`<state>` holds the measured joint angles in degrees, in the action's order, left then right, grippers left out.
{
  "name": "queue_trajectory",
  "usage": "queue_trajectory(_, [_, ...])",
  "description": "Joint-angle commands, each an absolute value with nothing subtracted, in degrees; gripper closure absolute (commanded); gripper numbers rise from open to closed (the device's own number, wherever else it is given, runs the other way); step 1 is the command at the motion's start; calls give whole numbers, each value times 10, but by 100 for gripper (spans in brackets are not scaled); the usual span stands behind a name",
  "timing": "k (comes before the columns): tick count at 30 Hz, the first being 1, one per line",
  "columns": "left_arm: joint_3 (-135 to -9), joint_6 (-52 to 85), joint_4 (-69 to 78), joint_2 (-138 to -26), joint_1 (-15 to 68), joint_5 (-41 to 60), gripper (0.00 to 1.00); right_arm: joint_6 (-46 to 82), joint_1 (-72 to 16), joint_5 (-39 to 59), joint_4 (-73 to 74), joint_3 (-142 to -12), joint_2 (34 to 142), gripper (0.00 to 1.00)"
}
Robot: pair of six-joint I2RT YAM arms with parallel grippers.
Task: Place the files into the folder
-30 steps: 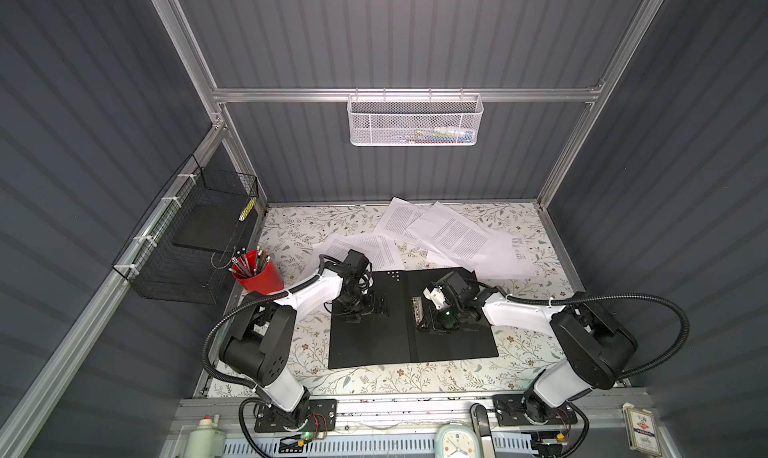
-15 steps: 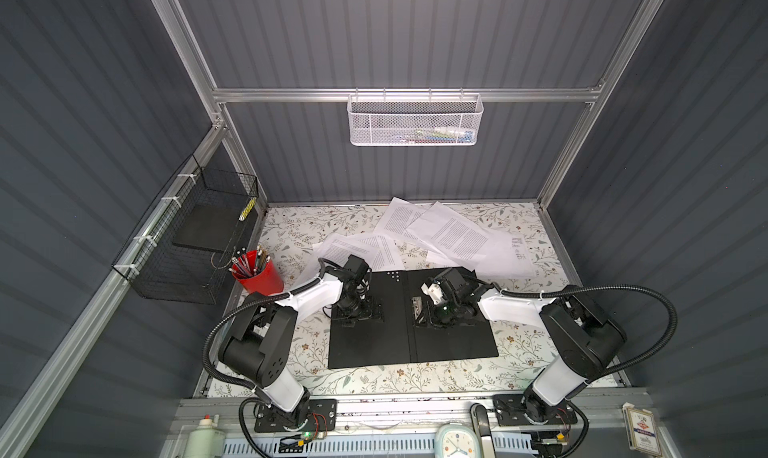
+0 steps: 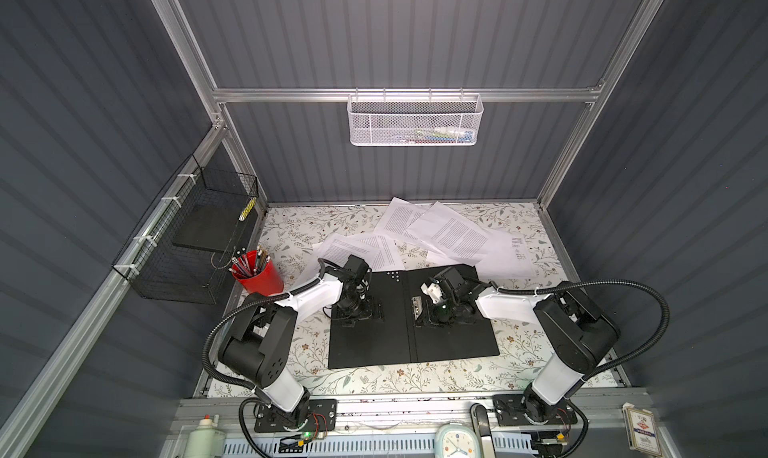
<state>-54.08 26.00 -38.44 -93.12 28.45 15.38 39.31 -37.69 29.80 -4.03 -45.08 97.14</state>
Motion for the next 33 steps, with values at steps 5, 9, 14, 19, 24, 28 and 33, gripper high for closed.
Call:
queue_trajectory(5, [-510, 296, -395, -966, 282, 97, 0, 424, -357, 299, -34, -425, 983, 100])
queue_trajectory(9, [-495, 322, -385, -963, 282, 92, 0, 458, -331, 288, -54, -410, 987, 100])
queue_trajectory(14, [-482, 331, -383, -966, 277, 80, 0, 466, -316, 244, -91, -404, 989, 100])
queue_trajectory(19, [-472, 336, -374, -969, 271, 86, 0, 491, -302, 232, -72, -383, 1005, 100])
queue_trajectory(24, [-469, 340, -369, -969, 270, 88, 0, 507, -292, 199, -78, -367, 1008, 100])
queue_trajectory(28, [-468, 341, -367, -971, 267, 86, 0, 515, -282, 167, -91, -363, 1013, 100])
queue_trajectory(33, [-461, 339, -362, -971, 266, 88, 0, 493, -288, 206, -85, -376, 995, 100])
